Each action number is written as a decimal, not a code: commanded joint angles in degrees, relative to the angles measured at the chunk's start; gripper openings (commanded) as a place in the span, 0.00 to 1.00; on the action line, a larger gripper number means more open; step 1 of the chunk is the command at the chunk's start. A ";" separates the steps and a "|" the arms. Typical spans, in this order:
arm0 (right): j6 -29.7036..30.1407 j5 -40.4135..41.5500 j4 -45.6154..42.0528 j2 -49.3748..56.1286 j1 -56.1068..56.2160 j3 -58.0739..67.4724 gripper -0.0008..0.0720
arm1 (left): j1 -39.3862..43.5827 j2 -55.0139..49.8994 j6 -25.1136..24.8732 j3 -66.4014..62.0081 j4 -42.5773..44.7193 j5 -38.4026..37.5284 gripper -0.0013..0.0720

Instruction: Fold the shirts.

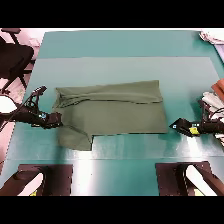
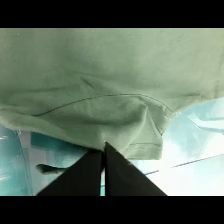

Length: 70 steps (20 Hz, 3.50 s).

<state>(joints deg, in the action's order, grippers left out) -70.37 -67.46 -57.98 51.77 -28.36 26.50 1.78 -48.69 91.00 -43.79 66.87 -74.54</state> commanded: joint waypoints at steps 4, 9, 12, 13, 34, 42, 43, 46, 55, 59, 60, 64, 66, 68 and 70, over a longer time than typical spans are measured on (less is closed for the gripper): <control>1.09 0.15 7.63 2.05 0.17 -0.83 0.81 | -0.04 0.04 0.00 -0.02 0.02 0.17 0.06; 2.56 -1.88 8.81 8.66 0.17 -0.83 0.79 | -0.04 0.04 0.02 -0.02 0.00 0.07 0.06; 2.93 -1.73 8.81 10.27 0.17 -0.83 0.72 | -0.04 0.04 0.02 -0.02 -0.02 -0.33 0.06; 2.93 -1.77 8.83 10.56 0.17 -0.83 0.72 | -0.04 0.04 0.02 -0.02 -0.02 -0.22 0.06; 2.91 -2.56 8.72 11.26 0.17 -0.87 0.59 | -0.04 0.04 0.02 -0.02 -1.29 0.59 0.06; 2.95 -2.25 8.92 14.95 0.17 -0.83 0.23 | -0.04 0.04 0.00 -0.02 -1.33 0.44 0.06; 2.95 -1.95 8.85 13.05 0.17 -0.83 0.08 | -0.04 0.04 0.02 -0.02 -1.33 0.44 0.06; 2.80 -1.97 9.11 6.47 0.17 -0.81 0.04 | -0.04 0.04 0.00 -0.02 -1.33 0.46 0.06; 2.64 -3.85 18.62 -8.00 0.17 -0.63 0.04 | -0.04 0.07 -1.53 -8.33 -1.33 -1.33 0.06; 2.16 -2.14 22.36 -14.64 0.17 2.03 0.04 | -0.04 0.07 -1.49 -10.36 -0.50 -1.03 0.06; 1.79 -1.09 22.34 -15.37 0.17 3.61 0.04 | -0.04 0.07 -1.46 -10.36 0.48 -1.07 0.06; 1.86 -0.20 22.32 -9.20 0.07 10.64 0.04 | -0.04 0.04 -0.68 -10.36 6.23 0.35 0.06; 2.47 -0.26 22.34 -3.52 0.07 13.64 0.05 | -0.04 0.04 0.09 -10.29 8.24 4.13 0.06; 3.32 -0.72 22.38 2.32 0.09 16.11 0.05 | -0.04 -0.20 0.04 -9.46 8.00 10.73 0.06; 3.74 -0.94 22.45 7.17 0.09 17.79 0.05 | -0.04 -2.25 0.00 -8.55 6.93 16.09 0.06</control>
<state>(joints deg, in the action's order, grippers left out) -67.48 -68.14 -35.68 52.36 -28.25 41.17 1.80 -49.47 90.74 -53.19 73.21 -66.48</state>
